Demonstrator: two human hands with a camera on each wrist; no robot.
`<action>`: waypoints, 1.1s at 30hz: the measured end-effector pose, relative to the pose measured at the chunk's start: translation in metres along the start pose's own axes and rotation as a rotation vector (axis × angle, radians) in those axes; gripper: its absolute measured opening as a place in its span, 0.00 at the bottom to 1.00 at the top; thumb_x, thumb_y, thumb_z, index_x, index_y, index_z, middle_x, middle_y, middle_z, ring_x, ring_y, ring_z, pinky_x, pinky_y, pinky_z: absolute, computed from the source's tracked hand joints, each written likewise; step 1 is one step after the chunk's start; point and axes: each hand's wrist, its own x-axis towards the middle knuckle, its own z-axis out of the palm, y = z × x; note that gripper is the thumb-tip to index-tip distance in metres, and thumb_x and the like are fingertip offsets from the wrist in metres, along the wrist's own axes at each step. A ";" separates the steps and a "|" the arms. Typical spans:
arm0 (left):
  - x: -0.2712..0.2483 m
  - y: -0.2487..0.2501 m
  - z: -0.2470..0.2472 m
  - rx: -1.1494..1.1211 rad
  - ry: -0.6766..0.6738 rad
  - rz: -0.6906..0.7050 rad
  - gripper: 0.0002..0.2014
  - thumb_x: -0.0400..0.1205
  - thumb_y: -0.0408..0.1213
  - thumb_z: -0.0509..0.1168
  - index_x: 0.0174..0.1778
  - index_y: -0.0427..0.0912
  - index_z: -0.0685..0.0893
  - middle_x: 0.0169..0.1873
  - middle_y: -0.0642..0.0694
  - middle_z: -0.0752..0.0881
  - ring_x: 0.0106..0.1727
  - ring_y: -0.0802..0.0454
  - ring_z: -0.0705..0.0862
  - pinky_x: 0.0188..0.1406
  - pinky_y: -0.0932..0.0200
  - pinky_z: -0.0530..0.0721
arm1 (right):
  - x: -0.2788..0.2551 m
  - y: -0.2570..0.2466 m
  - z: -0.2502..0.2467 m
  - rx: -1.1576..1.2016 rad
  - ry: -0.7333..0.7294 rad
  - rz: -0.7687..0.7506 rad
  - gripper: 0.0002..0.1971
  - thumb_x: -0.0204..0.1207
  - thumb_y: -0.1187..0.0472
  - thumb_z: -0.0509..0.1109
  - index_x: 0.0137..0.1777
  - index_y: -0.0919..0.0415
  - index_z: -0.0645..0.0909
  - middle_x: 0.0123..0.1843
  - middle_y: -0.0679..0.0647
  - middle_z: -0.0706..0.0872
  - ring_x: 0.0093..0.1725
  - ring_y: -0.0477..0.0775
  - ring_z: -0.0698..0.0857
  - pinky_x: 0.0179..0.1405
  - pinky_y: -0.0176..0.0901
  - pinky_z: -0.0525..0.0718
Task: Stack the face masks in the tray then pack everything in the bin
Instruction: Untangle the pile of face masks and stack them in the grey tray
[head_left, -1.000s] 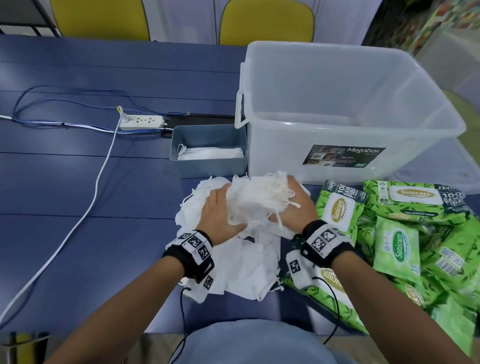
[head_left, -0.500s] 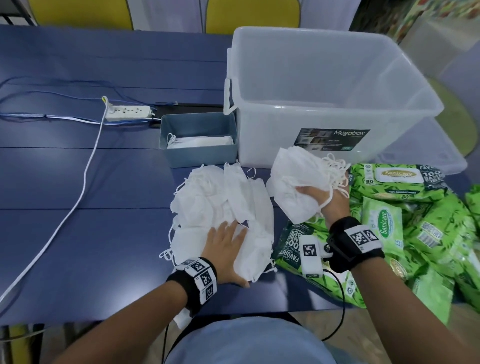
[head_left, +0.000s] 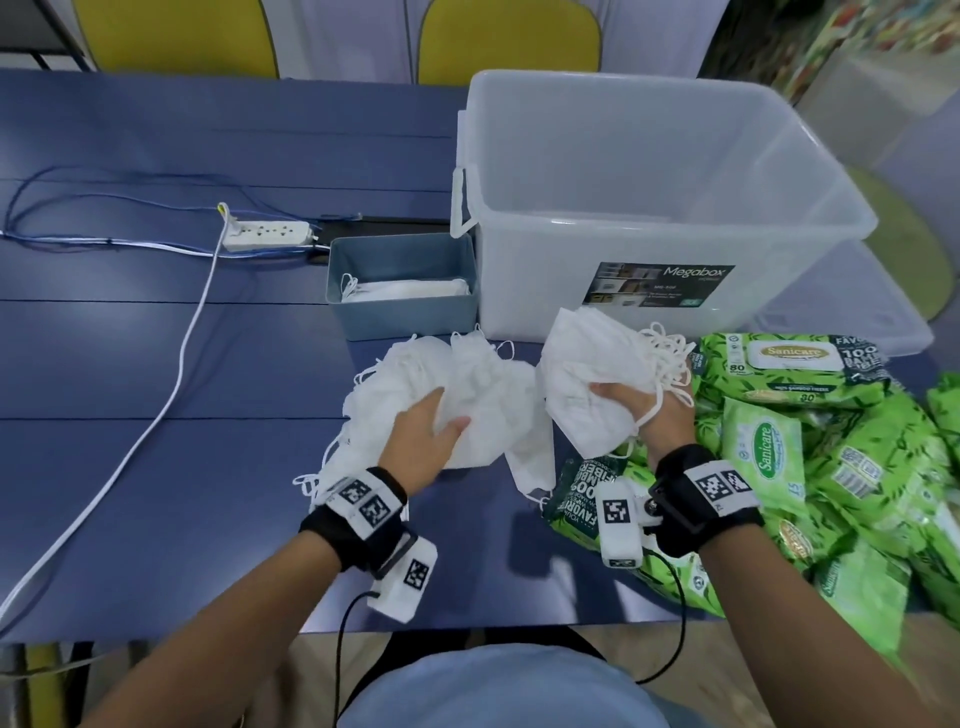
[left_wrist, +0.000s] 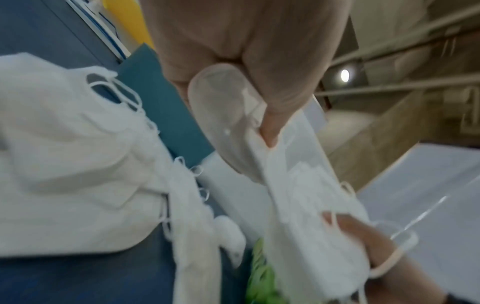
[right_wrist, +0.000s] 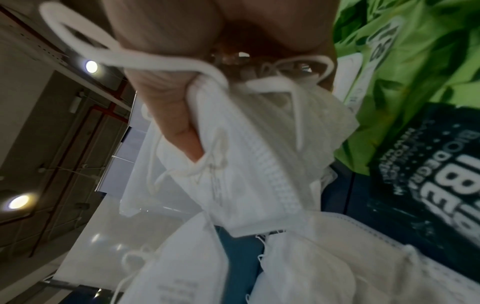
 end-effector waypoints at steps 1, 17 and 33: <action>0.004 0.009 -0.008 -0.089 0.027 0.009 0.17 0.81 0.38 0.68 0.65 0.36 0.80 0.59 0.46 0.84 0.63 0.44 0.82 0.58 0.63 0.75 | 0.000 -0.003 0.002 0.001 0.008 0.007 0.44 0.49 0.59 0.86 0.70 0.61 0.76 0.63 0.47 0.87 0.59 0.45 0.87 0.61 0.45 0.84; 0.030 0.065 -0.065 -0.027 -0.190 0.300 0.18 0.65 0.40 0.82 0.44 0.40 0.82 0.39 0.48 0.85 0.40 0.54 0.80 0.42 0.59 0.78 | 0.014 -0.028 0.019 -0.114 -0.259 0.220 0.15 0.66 0.62 0.80 0.50 0.68 0.88 0.50 0.63 0.90 0.47 0.66 0.89 0.54 0.55 0.86; 0.052 0.064 -0.027 0.096 0.121 0.077 0.56 0.58 0.62 0.80 0.77 0.53 0.57 0.72 0.49 0.68 0.72 0.49 0.69 0.70 0.46 0.71 | -0.001 -0.006 0.052 0.238 -0.414 0.355 0.19 0.68 0.63 0.70 0.61 0.61 0.83 0.57 0.63 0.88 0.53 0.61 0.88 0.53 0.55 0.87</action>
